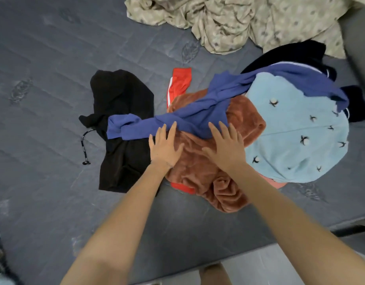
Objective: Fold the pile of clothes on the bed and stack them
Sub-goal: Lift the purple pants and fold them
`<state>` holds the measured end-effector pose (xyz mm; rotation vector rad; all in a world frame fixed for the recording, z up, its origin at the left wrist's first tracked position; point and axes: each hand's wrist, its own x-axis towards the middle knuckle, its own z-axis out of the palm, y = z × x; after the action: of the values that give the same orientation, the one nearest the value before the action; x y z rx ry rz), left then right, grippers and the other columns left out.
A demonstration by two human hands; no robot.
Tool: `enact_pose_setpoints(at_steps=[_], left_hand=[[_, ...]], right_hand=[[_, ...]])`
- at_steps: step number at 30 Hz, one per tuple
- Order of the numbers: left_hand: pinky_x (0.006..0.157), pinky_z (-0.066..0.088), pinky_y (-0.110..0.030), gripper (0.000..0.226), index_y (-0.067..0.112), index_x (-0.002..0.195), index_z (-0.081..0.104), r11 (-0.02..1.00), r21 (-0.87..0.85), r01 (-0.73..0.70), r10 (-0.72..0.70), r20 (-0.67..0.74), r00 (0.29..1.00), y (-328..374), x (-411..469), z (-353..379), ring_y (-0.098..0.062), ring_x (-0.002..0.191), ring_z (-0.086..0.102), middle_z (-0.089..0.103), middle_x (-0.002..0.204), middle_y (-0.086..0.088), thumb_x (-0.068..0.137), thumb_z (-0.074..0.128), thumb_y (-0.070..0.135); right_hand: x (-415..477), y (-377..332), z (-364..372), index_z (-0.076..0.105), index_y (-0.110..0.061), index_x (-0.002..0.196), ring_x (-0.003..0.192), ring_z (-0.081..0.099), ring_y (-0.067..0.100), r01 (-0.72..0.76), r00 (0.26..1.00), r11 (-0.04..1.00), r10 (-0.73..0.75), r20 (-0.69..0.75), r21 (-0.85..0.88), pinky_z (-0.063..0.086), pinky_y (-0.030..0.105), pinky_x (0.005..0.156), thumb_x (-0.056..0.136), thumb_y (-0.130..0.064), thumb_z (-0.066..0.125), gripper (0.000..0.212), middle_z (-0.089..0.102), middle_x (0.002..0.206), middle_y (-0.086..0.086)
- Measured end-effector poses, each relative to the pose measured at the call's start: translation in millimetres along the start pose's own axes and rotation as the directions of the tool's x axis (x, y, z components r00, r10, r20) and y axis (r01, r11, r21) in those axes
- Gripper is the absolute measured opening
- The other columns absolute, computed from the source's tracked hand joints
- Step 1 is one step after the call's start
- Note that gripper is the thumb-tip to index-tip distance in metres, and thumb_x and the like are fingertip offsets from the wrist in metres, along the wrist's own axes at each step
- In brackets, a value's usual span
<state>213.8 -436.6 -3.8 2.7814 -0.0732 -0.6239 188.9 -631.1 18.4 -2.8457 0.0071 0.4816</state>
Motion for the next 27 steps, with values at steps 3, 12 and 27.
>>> enact_pose_setpoints(at_steps=[3, 12, 27], left_hand=[[0.116, -0.002, -0.048, 0.067, 0.030, 0.152, -0.001, 0.999, 0.035, -0.005, 0.005, -0.009, 1.000, 9, 36, 13, -0.023, 0.148, 0.000, 0.002, 0.160, -0.009, 0.099, 0.039, 0.042], [0.116, -0.004, -0.049, 0.039, 0.019, 0.140, 0.044, 0.997, 0.075, 0.014, -0.012, -0.030, 0.999, 6, 69, 25, -0.025, 0.148, -0.002, 0.010, 0.160, -0.006, 0.101, 0.041, 0.027], [0.056, 0.030, -0.030, 0.012, 0.003, 0.092, 0.051, 0.846, -0.508, -0.163, -0.065, -0.401, 0.914, -31, -16, -51, -0.017, 0.060, 0.043, 0.047, 0.068, 0.000, 0.099, 0.048, 0.013]], right_hand=[[40, 25, 4, 0.009, -0.028, 0.154, 0.148, 0.005, 0.034, 0.007, 1.000, 0.999, -0.006, 0.025, -0.041, 0.010, 0.049, 0.117, 0.094, -0.050, 0.049, 0.075, 0.008, 0.161, 0.007], [81, 55, 22, 0.063, -0.006, 0.120, 0.136, 0.034, 0.041, 0.066, 0.994, 0.997, -0.069, -0.080, -0.037, 0.020, 0.056, 0.112, 0.090, -0.024, 0.064, 0.035, 0.050, 0.138, 0.019], [31, -71, -40, 0.058, -0.003, 0.090, 0.070, 0.056, 0.032, 0.287, 0.910, 0.909, -0.161, -0.381, 0.303, 0.032, 0.038, 0.059, 0.099, -0.019, 0.048, 0.020, 0.063, 0.077, 0.014]])
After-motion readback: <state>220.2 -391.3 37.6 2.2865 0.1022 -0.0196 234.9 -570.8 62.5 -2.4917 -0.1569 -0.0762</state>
